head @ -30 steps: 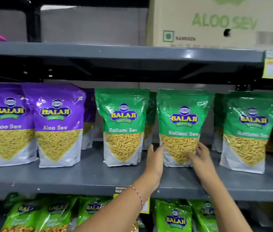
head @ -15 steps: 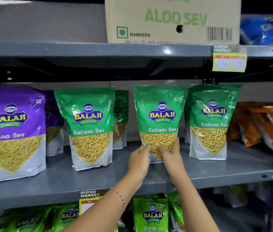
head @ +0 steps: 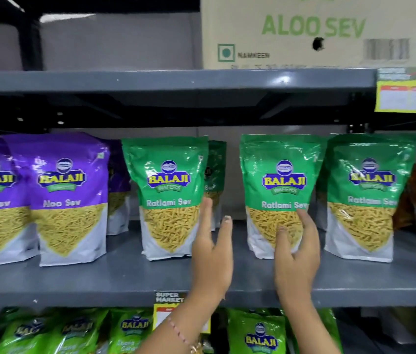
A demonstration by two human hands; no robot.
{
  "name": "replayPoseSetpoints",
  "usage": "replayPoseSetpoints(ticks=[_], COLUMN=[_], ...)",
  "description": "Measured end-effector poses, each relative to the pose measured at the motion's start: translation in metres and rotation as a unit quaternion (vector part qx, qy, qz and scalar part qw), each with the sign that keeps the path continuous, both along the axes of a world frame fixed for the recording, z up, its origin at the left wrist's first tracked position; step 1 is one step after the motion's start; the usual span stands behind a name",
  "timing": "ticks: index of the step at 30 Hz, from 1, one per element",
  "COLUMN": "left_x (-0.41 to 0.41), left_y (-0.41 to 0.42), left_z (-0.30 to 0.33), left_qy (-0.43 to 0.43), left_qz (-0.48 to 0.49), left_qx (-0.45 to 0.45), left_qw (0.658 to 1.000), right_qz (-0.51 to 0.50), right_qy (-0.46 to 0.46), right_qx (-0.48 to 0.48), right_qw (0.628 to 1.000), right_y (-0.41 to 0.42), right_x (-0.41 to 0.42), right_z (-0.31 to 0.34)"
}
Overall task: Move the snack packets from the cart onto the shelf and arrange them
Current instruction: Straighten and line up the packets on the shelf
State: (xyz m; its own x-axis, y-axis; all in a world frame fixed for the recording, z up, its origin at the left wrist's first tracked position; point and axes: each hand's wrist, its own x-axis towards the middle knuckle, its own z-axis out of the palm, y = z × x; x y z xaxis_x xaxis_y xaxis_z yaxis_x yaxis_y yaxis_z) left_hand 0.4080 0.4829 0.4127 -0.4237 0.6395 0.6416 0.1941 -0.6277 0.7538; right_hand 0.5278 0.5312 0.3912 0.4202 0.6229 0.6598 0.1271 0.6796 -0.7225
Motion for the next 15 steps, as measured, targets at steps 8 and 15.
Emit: replayPoseSetpoints(ticks=[8,15], left_x=[-0.137,-0.142], left_y=[0.003,0.009], left_z=[-0.003,-0.013], left_qy=[-0.110,-0.037], left_qz=[0.060,-0.019], left_qx=[-0.123,-0.156], left_qw=[0.985,0.987], right_qz=[0.351,0.366], right_qy=[-0.190,-0.180], right_qx=[-0.198,-0.220], right_qw=[0.895,0.886], right_y=[0.007,0.009], right_x=[-0.100,-0.110], right_z=[0.009,0.008])
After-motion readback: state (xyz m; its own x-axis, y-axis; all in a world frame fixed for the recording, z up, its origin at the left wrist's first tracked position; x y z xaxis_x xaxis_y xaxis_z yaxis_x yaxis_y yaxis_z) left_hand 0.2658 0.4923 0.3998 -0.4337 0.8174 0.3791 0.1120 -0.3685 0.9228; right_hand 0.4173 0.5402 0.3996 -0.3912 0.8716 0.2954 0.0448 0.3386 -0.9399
